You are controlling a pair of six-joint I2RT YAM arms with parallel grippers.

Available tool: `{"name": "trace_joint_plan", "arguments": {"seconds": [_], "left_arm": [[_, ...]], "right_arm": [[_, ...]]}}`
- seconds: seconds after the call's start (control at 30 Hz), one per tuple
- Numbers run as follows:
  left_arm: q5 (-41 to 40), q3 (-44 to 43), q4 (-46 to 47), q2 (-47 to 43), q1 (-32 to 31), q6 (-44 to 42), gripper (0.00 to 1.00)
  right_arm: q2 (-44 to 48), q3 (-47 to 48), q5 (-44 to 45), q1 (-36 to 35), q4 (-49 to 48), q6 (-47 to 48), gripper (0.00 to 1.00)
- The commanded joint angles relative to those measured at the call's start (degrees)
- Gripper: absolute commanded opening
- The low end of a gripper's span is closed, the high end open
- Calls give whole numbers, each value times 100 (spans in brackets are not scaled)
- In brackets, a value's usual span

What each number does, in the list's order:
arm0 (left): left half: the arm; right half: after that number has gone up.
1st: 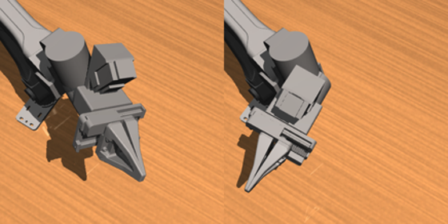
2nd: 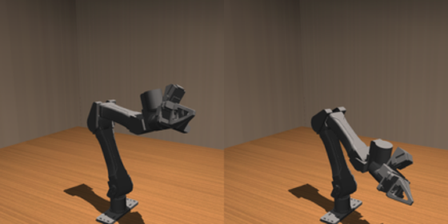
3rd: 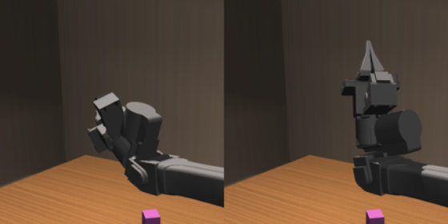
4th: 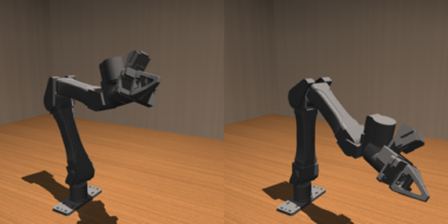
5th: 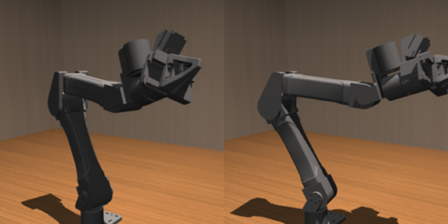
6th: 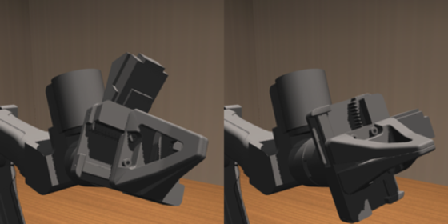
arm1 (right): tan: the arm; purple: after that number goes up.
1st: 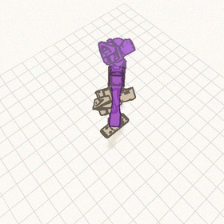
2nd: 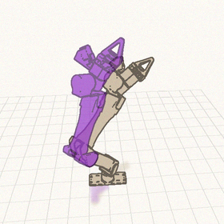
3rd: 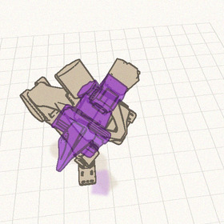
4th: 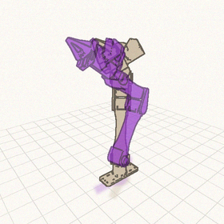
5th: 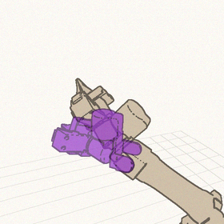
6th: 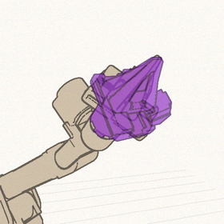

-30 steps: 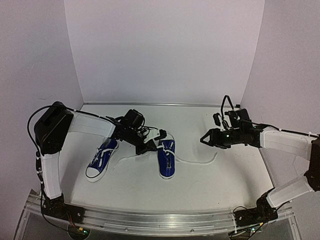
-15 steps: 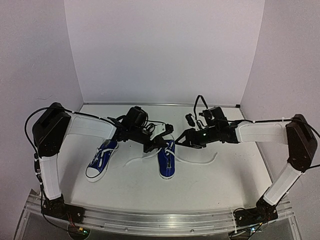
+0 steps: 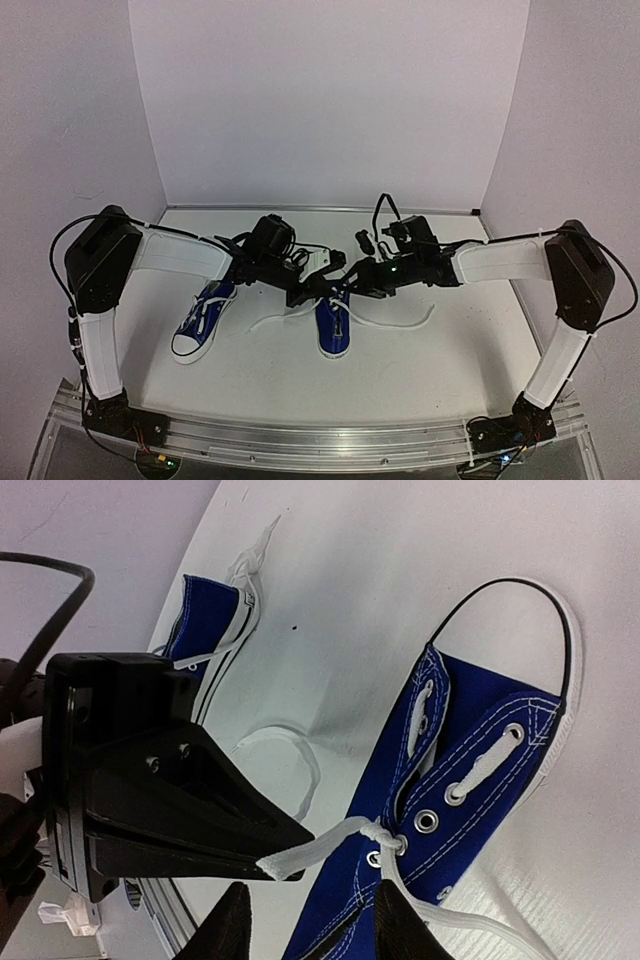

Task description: Tie the shoes

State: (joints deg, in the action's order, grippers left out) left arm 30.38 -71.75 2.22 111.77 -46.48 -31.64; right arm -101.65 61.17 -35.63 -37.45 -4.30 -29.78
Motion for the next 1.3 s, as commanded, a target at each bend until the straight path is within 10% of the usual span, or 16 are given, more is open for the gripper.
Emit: {"name": "trace_joint_plan", "arguments": {"seconds": [0.0,0.27,0.57,0.97,1.27], "left_arm": [[134,3,250,-152,-19,-87,1],[188,11,255,-137,-21,-115,2],[145,-10,183,-109,-19,-133,8],[-104,254,39,-230,173,-96,24],[39,160,97,-115,167,-47,4]], "right_arm": [[-200,268,-208,-84,-351,-55,38],[-399,378,-281,-144,-425,-55,33],[-449,342,-292,-150,-440,-26,0],[-253,202,-111,-149,-440,-23,0],[-288,229,-194,-149,-440,-75,9]]}}
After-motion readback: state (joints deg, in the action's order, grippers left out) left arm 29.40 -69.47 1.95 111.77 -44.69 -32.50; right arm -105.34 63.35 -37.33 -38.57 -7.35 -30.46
